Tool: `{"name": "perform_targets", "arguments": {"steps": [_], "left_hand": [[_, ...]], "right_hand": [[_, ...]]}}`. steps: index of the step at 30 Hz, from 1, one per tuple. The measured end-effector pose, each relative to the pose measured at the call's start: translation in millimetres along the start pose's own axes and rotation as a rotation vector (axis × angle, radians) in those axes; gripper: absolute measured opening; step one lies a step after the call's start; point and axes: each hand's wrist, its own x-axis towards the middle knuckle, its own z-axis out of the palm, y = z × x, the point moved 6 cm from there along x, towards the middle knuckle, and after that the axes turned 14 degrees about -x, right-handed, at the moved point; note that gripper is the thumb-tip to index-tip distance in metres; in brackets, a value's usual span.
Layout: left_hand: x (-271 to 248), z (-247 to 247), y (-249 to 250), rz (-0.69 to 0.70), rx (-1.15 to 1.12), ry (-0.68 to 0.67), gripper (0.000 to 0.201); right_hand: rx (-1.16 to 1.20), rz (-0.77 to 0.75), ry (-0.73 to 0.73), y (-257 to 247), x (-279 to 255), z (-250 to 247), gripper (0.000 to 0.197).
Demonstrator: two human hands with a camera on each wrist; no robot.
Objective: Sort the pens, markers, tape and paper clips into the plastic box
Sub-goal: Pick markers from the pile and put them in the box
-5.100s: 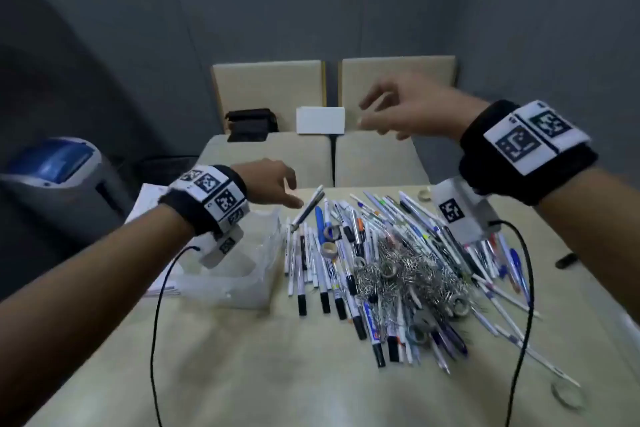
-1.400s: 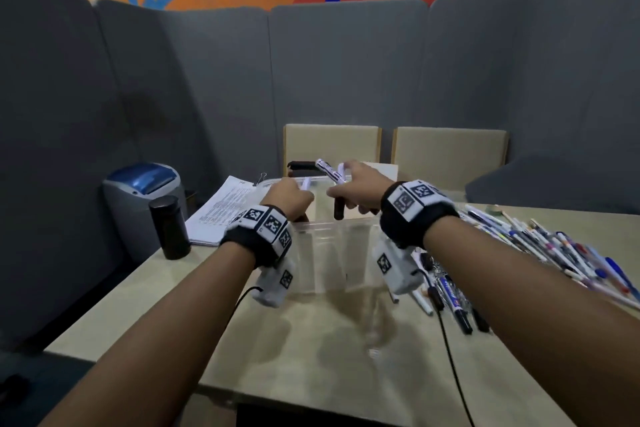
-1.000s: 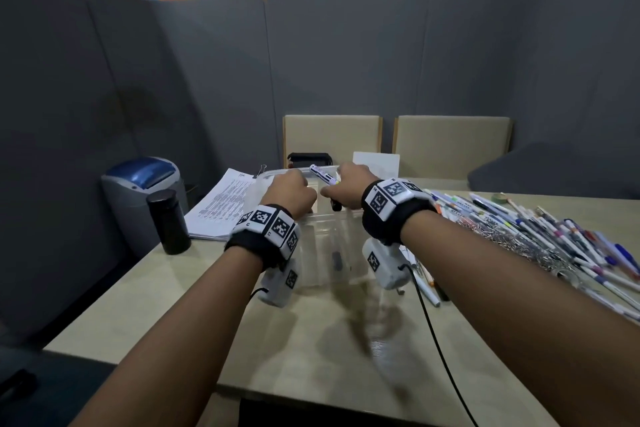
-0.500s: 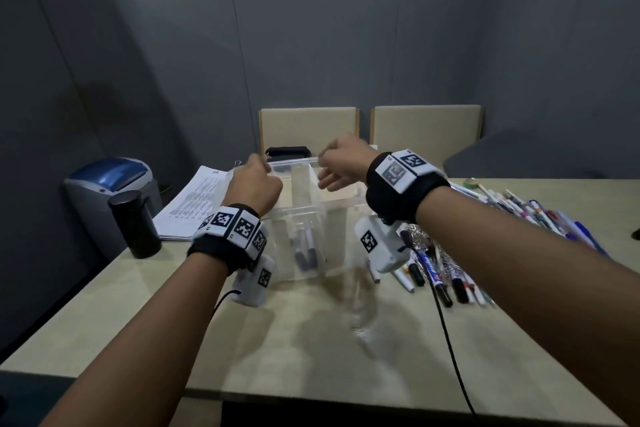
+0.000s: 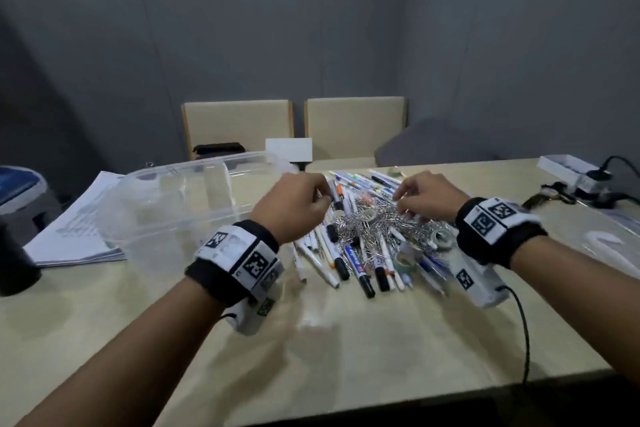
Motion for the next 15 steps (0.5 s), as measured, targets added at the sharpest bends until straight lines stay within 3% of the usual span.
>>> {"name": "perform_targets", "arguments": {"steps": [2, 5, 11, 15], "left_hand": [[11, 51, -16, -0.117, 0.066, -0.189, 0.019], [16, 97, -45, -0.299, 0.177, -0.326, 0.021], [19, 119, -68, -0.425, 0.199, -0.391, 0.017], [19, 120, -75, -0.455, 0.168, -0.386, 0.027]], "right_hand": [[-0.107, -0.026, -0.025, 3, -8, 17, 0.014], [-0.217, -0.082, -0.041, -1, -14, 39, 0.015], [-0.376, -0.118, -0.103, -19, -13, 77, 0.006], [-0.524, -0.106, -0.095, -36, -19, 82, 0.019]]}}
